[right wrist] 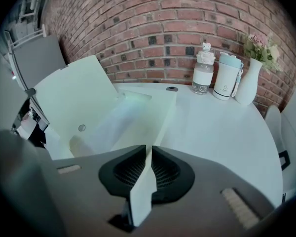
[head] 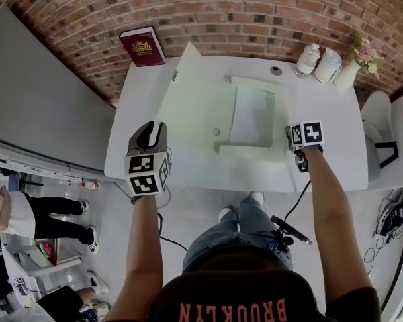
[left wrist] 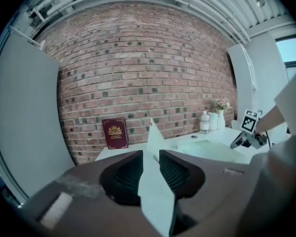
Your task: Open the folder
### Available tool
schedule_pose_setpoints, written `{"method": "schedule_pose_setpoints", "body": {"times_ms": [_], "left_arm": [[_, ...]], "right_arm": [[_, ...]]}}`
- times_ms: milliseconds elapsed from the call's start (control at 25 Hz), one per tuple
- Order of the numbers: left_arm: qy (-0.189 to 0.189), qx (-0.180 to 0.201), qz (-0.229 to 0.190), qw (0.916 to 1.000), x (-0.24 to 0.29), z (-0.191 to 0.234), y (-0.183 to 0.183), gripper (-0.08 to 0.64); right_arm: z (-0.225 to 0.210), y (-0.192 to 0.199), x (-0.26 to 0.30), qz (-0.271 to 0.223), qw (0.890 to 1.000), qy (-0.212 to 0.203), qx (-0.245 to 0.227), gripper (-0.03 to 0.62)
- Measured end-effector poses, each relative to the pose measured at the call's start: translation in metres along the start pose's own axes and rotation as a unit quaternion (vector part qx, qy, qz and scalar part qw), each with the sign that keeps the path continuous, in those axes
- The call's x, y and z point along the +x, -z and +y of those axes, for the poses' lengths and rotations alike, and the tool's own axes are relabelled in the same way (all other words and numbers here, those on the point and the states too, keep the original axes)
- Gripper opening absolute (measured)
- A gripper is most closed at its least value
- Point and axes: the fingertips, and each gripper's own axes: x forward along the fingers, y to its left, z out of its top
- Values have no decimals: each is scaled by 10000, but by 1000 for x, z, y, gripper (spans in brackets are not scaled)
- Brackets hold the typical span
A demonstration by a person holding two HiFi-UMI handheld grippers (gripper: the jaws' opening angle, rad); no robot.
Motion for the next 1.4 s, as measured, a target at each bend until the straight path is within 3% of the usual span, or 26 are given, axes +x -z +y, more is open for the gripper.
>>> {"method": "schedule_pose_setpoints", "body": {"times_ms": [440,680,760,960,1400], "left_arm": [[-731,-322,993,9918,30,53,50,95],[-1106,-255,1616,9803,48,82,93,110],[-1170,-263,1803,9763,54,88,102,112],[-1034,-406,2574,9599,74,94,154,117],[-635,-87,3535,9332,118,96,203,117]], "right_arm": [[2,0,-1,10,9997,176,-189,40],[8,0,-1,7,9931,594,-1007,36],[11,-1,-1,17,9900,702,-1223,1],[9,2,-2,41,9920,766,-998,-6],[9,4,-1,393,9940,688,-758,-6]]}}
